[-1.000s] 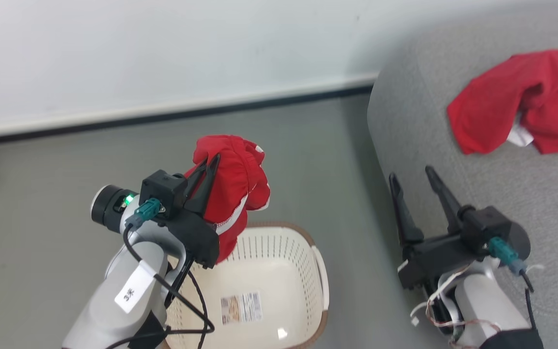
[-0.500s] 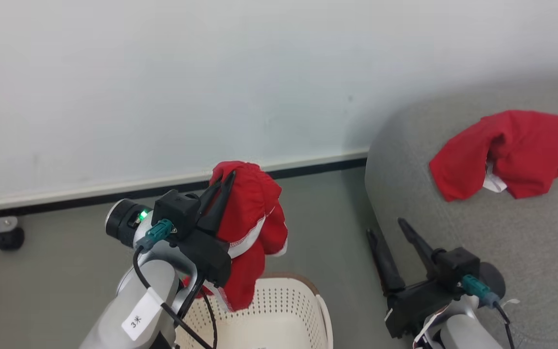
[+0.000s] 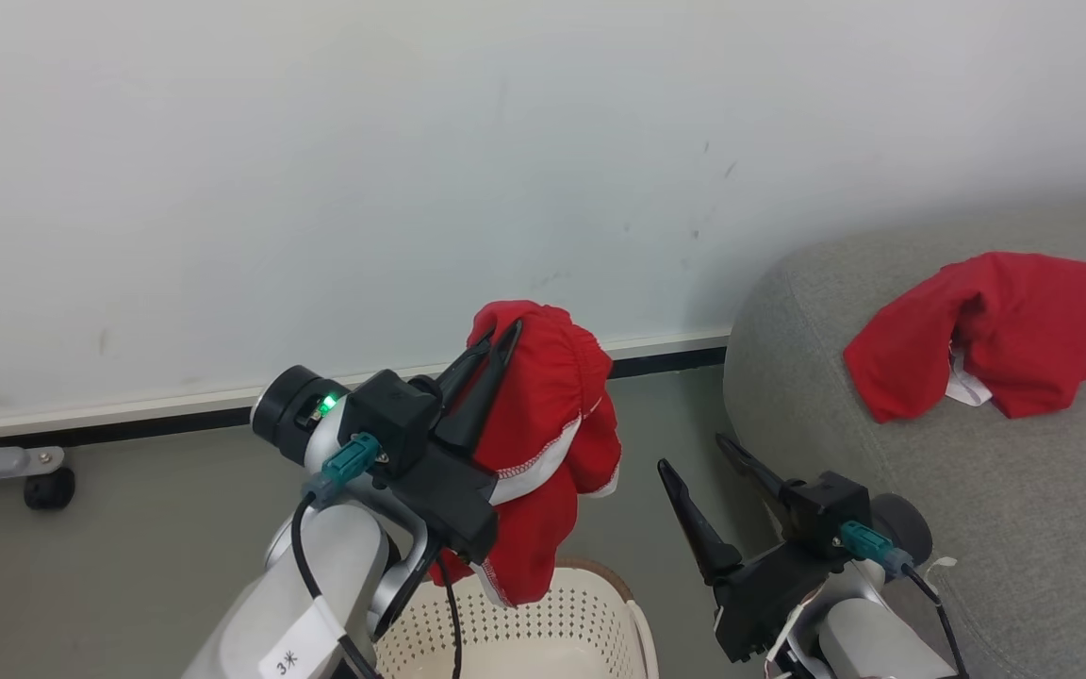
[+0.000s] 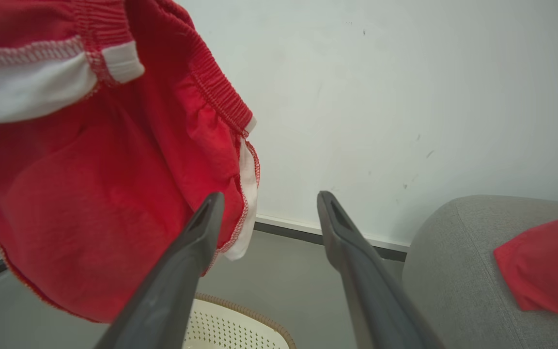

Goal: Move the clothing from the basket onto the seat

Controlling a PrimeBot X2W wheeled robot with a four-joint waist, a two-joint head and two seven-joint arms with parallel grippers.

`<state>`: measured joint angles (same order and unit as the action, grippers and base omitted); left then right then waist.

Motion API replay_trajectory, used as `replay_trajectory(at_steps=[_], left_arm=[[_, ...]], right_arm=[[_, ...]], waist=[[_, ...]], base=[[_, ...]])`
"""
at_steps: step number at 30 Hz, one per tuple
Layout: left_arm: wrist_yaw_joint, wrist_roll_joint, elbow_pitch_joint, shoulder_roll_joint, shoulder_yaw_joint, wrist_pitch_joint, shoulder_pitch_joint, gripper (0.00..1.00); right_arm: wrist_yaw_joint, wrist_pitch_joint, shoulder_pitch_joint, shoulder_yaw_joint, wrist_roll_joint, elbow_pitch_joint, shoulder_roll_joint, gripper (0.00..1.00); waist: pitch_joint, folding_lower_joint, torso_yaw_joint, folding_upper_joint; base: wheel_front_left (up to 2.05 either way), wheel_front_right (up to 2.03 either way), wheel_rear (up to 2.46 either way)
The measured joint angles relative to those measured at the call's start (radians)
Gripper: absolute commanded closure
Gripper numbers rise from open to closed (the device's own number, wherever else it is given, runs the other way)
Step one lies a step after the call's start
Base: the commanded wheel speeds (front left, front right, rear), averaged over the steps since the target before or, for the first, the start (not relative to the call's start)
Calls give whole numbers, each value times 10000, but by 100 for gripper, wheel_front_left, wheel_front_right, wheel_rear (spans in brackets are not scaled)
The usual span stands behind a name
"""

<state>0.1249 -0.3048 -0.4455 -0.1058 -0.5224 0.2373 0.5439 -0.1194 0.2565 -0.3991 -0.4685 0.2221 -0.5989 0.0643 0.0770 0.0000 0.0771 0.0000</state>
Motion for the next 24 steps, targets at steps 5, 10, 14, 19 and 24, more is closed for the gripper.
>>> replay_trajectory(at_steps=[5,10,14,19,24], left_arm=[[69,-2,472,111,-146,-190,2,100],[69,-21,798,159,-311,-384,12,100],[69,-96,963,234,-374,-518,76,100],[69,-151,1020,364,-485,-686,291,100],[69,-211,1151,447,-723,-779,440,100]], right_arm=[[-38,2,-497,-259,180,-531,-4,0],[-40,0,-1011,-594,253,-1147,-4,0],[-42,0,-1385,-1369,437,-1517,-2,0],[-42,0,-1963,-2111,872,-1858,-27,0],[-42,0,-2479,-2671,1321,-2196,-29,0]], waist=[[-20,0,-167,-1],[-77,0,-365,0],[-136,0,-513,0],[-216,1,-591,0],[-291,0,-644,0]], base=[[0,0,0],[0,0,0],[0,0,0],[0,0,0],[0,0,0]])
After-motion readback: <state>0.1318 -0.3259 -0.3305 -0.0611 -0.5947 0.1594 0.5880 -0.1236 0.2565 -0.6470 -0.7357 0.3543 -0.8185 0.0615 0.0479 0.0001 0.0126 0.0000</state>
